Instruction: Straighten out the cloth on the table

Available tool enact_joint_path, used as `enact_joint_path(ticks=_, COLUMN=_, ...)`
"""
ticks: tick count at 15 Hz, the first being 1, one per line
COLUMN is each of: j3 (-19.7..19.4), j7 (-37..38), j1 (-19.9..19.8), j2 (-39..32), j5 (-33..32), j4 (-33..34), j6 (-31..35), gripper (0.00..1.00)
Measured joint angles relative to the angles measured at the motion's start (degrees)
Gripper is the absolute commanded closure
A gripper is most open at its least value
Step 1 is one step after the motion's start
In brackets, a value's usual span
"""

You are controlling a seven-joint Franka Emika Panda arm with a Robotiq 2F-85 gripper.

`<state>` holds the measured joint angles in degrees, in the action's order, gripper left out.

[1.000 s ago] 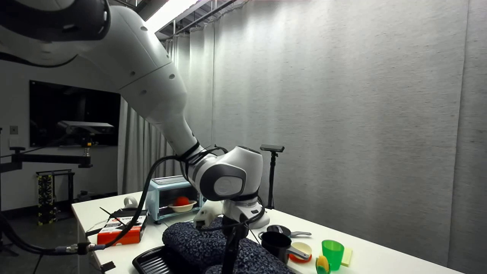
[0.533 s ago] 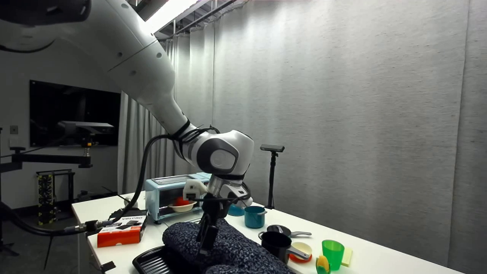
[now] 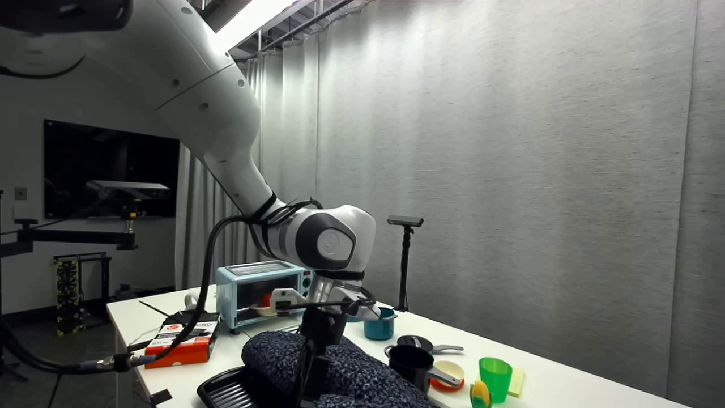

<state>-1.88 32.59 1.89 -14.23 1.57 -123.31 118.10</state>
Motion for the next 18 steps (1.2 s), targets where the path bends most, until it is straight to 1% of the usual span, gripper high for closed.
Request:
enact_joint_path(ticks=3, j3=0.12, j7=3.82, j1=0.29, j2=-0.36, j5=1.48, j4=-3.06, j6=12.58, gripper=0.0)
enact_joint_path(ticks=5, j3=0.25, j7=5.83, j1=0.69, j2=-0.46, j5=3.08, j4=-4.69, j6=19.01, gripper=0.0)
enact_joint_path(ticks=8, j3=0.27, j7=6.37, j1=1.1, j2=-0.39, j5=3.5, j4=-6.12, j6=21.3, gripper=0.0)
enact_joint_path(ticks=11, j3=0.33, j7=6.08, j1=1.12, j2=0.32, j5=5.7, j4=-6.4, j6=23.04, gripper=0.0)
enact_joint_path(ticks=18, j3=0.33, j7=6.08, j1=1.11, j2=1.29, j5=6.04, j4=-7.02, j6=23.28, gripper=0.0)
